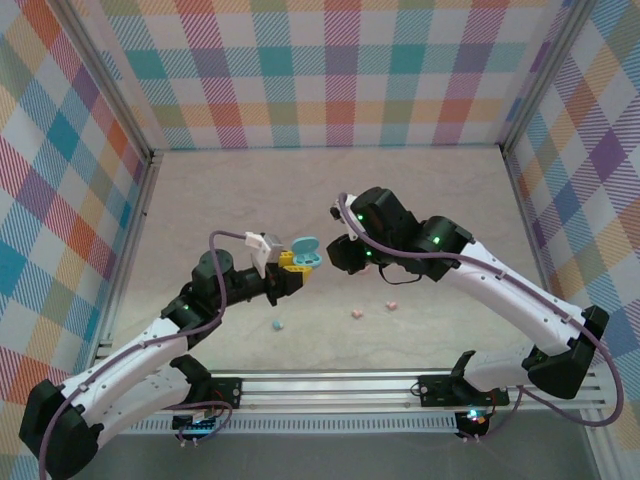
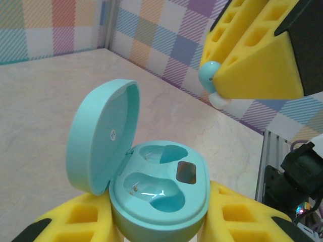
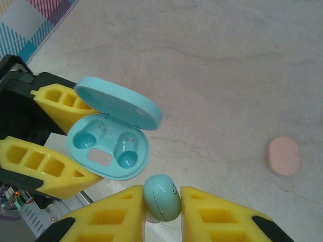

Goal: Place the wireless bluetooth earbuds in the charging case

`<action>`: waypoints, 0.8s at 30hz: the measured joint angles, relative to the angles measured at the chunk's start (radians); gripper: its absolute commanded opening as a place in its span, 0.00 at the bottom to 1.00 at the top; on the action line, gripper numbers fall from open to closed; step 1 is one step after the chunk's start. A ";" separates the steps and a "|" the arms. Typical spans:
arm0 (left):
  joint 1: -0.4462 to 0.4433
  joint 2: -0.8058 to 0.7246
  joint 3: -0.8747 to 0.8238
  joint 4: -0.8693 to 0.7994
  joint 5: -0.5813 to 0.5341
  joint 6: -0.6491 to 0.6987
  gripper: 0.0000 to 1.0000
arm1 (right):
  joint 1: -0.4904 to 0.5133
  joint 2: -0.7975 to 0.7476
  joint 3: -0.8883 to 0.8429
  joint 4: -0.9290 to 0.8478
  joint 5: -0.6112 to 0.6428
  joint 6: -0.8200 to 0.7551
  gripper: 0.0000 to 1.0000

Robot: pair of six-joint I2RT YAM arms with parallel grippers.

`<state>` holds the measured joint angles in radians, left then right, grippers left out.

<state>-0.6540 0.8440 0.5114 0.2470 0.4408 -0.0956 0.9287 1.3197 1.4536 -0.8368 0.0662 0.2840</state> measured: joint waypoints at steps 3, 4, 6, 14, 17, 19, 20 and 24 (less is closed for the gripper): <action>0.000 0.033 0.016 0.016 0.019 0.001 0.24 | 0.000 0.024 0.029 0.005 -0.004 -0.021 0.24; 0.000 0.039 0.018 0.023 0.024 0.003 0.24 | 0.000 0.031 0.035 0.010 -0.006 -0.029 0.24; 0.000 0.043 0.022 0.030 0.030 0.004 0.24 | 0.000 0.036 0.038 0.016 -0.010 -0.039 0.24; -0.005 0.053 0.026 0.046 0.039 0.007 0.24 | 0.000 0.054 0.039 0.032 -0.025 -0.067 0.24; -0.006 0.062 0.029 0.048 0.040 0.007 0.24 | 0.000 0.062 0.039 0.032 -0.026 -0.077 0.24; -0.007 0.066 0.029 0.050 0.040 0.007 0.24 | 0.000 0.063 0.039 0.032 -0.030 -0.089 0.24; -0.007 0.069 0.029 0.052 0.040 0.007 0.24 | 0.000 0.063 0.039 0.032 -0.033 -0.094 0.24; -0.009 0.083 0.030 0.073 0.040 0.006 0.24 | 0.000 0.064 0.039 0.033 -0.033 -0.123 0.24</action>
<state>-0.6628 0.9272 0.5411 0.3199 0.4812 -0.0891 0.9287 1.3834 1.4921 -0.8036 0.0330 0.1612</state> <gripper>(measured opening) 0.327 0.238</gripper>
